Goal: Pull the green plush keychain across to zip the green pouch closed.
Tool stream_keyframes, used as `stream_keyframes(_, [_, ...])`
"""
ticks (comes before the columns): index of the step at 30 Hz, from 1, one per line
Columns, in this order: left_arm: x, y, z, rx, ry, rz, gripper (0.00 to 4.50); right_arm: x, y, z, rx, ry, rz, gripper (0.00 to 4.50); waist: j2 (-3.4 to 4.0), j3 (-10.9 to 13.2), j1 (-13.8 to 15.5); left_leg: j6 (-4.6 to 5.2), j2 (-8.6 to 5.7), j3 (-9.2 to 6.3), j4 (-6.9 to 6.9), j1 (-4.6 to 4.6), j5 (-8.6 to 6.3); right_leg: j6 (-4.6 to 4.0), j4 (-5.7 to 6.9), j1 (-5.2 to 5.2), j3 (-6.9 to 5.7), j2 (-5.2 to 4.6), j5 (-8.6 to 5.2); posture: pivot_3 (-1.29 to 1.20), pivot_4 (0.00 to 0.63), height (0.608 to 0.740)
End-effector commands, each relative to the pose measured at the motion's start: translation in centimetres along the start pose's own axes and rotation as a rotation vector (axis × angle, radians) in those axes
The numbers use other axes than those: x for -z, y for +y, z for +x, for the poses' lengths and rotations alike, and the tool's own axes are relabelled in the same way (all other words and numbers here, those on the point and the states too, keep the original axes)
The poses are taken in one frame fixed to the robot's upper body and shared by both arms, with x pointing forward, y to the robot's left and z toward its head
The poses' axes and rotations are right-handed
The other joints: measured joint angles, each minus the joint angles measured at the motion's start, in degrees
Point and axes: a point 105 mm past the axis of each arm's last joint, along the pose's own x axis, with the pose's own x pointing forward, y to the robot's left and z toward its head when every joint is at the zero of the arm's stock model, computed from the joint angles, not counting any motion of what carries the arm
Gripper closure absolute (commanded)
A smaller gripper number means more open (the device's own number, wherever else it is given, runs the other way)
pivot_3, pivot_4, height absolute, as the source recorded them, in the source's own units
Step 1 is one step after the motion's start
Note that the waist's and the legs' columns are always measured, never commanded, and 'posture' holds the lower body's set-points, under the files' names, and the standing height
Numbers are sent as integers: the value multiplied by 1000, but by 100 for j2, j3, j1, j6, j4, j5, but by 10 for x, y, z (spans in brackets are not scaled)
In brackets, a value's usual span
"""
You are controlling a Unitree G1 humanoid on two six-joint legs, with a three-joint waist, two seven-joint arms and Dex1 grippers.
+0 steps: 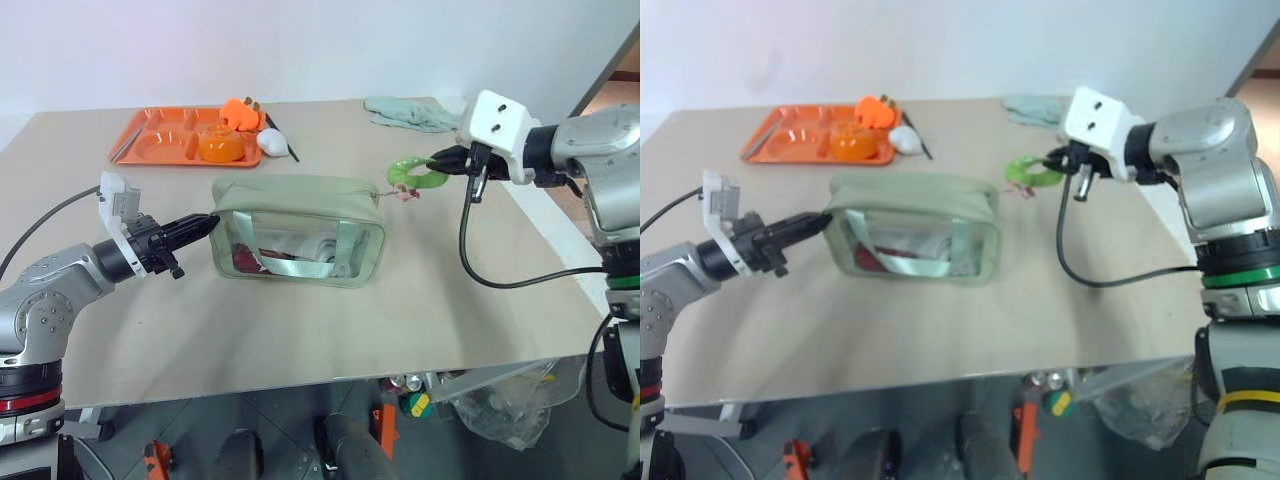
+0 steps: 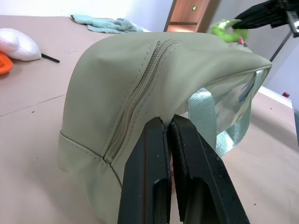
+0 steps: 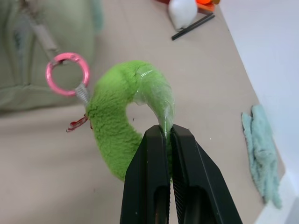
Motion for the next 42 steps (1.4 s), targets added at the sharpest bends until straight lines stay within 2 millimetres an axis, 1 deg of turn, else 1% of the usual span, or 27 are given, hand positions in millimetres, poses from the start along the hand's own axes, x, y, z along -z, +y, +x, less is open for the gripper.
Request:
stream_keyframes(1, [-1,-4,4,32,22,11,4500,-10,13,-7,-42,3,-103,4483,0,0,0,0,0,-1,0,2,0,0,0,2,0,0,0,0,150,740])
stream_keyframes(2, [-2,-4,5,35,22,12,4500,-11,27,-2,-96,0,-128,4483,-1,-1,27,0,0,-1,2,3,0,0,0,5,-1,0,0,0,150,740])
stream_keyframes(4, [-2,-5,6,38,23,12,4500,-12,47,4,-166,-2,-160,4483,0,0,48,0,0,-3,3,7,0,0,-1,11,-3,0,0,0,150,740])
stream_keyframes(6, [-2,-5,7,41,24,10,4500,-15,62,13,-208,-17,-177,4483,0,0,59,0,0,-1,4,6,0,1,-1,10,-1,-1,0,0,150,740])
stream_keyframes(8, [-1,-6,7,43,26,9,4500,-14,69,19,-216,-19,-182,4483,0,0,86,-1,0,0,5,6,0,1,-1,9,-1,-1,0,0,150,740])
stream_keyframes(11, [0,-7,8,44,28,6,4500,-5,69,32,-186,12,-208,4483,-1,-1,95,-1,0,0,7,7,1,1,-1,10,-1,-1,0,0,150,740])
stream_keyframes(13, [-1,-7,7,44,28,3,4500,2,55,35,-124,46,-222,4483,-1,-1,95,-1,0,0,8,10,1,0,0,13,-1,0,0,0,150,740])
stream_keyframes(15, [-1,-8,5,42,28,1,4500,4,42,33,-76,53,-233,4483,-1,0,100,-3,-2,2,8,11,2,0,0,14,0,-1,1,0,150,740])
stream_keyframes(18, [-1,-7,4,39,28,0,4500,-2,26,28,-23,21,-217,4483,-1,0,102,-3,-2,3,8,10,2,2,-1,13,1,-2,2,0,150,740])
stream_keyframes(22, [-1,-7,4,35,26,-4,4500,6,3,15,37,61,-225,4483,-1,0,102,-3,-2,2,6,9,2,1,-1,13,0,-2,1,0,150,740])
stream_keyframes(24, [0,-8,4,35,26,-5,4500,20,-1,8,41,113,-230,4483,-1,0,103,-3,-2,2,6,9,2,1,-1,13,1,-2,1,0,150,740])
stream_keyframes(28, [0,-7,4,34,27,-7,4500,50,1,1,32,206,-225,4483,-1,0,106,-3,-3,3,6,8,2,1,-2,13,1,-4,1,0,150,740])
stream_keyframes(30, [1,-7,4,33,27,-9,4500,68,2,-1,45,263,-214,4483,-1,0,105,-3,-3,4,6,9,2,1,-2,14,3,-4,1,0,150,740])
stream_keyframes(33, [1,-7,4,35,31,-9,4500,99,13,-1,41,340,-184,4483,-2,-1,106,-3,-3,3,7,12,2,2,-1,17,2,-3,2,0,150,740])
stream_keyframes(35, [0,-7,4,35,32,-8,4500,110,21,5,34,351,-157,4483,-2,-1,115,-3,-5,1,7,13,2,2,-2,22,1,-5,2,0,150,740])
stream_keyframes(38, [-1,-7,5,41,30,-8,4500,118,36,16,6,349,-152,4483,-2,-1,108,-3,-11,6,10,14,2,7,-3,24,6,-12,4,0,150,740])
stream_keyframes(42, [-1,-8,8,45,31,-7,4500,114,72,50,-42,268,-84,4483,-13,-8,105,-4,-9,7,11,31,3,11,-3,40,8,-10,7,0,150,740])
